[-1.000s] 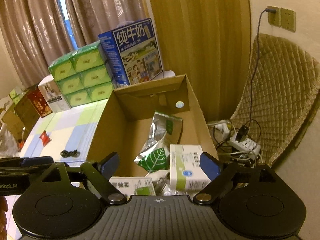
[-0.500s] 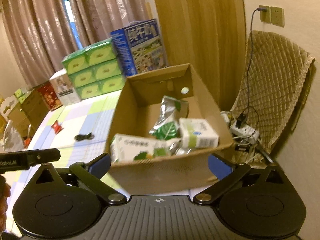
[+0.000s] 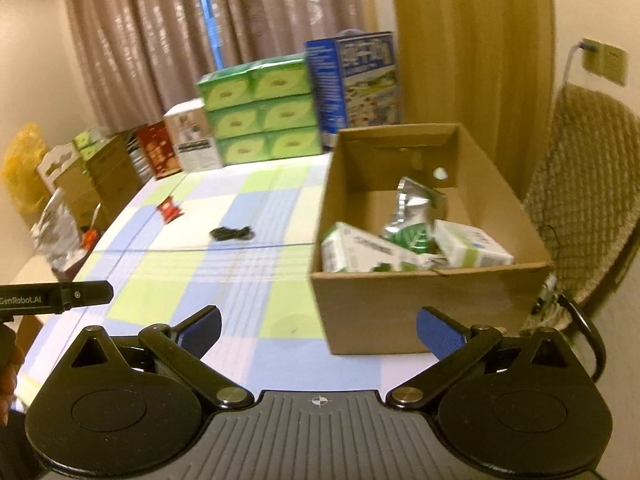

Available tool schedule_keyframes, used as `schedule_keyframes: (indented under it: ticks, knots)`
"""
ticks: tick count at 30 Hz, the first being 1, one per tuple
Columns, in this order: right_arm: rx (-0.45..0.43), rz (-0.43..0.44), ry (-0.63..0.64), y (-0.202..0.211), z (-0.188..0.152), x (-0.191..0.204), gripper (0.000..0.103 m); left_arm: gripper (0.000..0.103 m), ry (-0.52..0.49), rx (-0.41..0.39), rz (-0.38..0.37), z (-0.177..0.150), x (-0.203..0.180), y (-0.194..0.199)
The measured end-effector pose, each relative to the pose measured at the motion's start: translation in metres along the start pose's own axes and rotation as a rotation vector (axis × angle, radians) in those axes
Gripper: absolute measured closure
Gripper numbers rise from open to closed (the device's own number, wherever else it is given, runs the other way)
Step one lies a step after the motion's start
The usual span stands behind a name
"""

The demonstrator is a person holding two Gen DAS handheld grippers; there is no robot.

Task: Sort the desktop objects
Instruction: 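Withdraw both open tools from the box back over the table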

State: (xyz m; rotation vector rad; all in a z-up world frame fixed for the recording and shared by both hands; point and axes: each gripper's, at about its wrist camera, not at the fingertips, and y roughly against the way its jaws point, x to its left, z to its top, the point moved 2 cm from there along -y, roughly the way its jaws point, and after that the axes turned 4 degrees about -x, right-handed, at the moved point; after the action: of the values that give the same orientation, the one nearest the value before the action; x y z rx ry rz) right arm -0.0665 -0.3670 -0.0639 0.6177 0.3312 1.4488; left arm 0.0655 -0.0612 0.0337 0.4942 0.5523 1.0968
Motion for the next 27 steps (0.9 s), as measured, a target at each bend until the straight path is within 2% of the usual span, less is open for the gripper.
schedule_keyframes:
  ticks: [12,27]
  knots:
    - [0.024,0.072,0.148,-0.029,0.012,0.04,0.002,0.001,0.043,0.017,0.065,-0.014,0.06,0.007]
    - [0.052,0.134,0.317,-0.097,0.039,0.076,0.002,0.001,-0.003,0.029,0.092,0.004,0.104,-0.021]
